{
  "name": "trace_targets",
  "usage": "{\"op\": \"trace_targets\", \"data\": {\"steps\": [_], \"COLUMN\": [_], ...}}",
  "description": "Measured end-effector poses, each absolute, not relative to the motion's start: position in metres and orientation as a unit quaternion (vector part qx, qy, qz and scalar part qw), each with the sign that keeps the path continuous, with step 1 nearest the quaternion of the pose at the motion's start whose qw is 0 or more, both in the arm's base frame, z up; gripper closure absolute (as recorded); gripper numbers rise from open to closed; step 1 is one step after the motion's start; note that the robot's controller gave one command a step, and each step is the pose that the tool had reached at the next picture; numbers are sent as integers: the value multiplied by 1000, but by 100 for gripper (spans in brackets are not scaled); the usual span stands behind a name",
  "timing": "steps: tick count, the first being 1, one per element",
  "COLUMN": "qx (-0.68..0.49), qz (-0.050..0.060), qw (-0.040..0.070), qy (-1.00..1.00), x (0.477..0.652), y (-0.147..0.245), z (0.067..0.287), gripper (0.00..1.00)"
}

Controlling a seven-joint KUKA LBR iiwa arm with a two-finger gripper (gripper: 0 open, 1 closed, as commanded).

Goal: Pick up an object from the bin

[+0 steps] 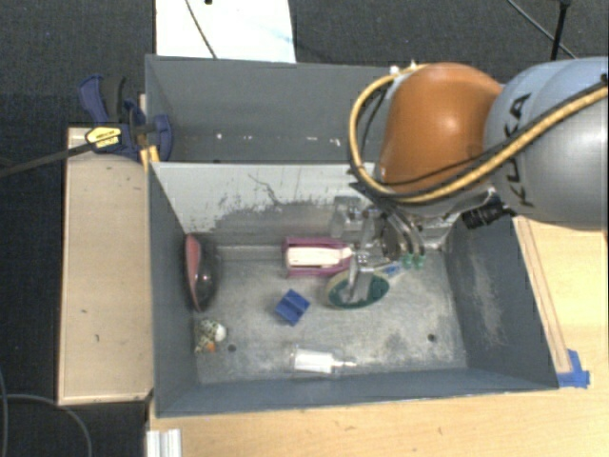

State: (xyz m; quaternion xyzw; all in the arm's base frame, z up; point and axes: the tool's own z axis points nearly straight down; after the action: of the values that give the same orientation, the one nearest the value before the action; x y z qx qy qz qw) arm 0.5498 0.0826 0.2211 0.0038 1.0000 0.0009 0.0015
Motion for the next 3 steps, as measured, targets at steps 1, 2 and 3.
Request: {"op": "trace_targets", "data": {"steps": [1,2,3], "qx": [59,113,114], "qz": [0,2,1], "qw": [-2,9,5], "qy": [998,994,994], "x": [547,557,555], "y": [53,54,54], "z": [148,72,72], "gripper": [0,0,100]}}
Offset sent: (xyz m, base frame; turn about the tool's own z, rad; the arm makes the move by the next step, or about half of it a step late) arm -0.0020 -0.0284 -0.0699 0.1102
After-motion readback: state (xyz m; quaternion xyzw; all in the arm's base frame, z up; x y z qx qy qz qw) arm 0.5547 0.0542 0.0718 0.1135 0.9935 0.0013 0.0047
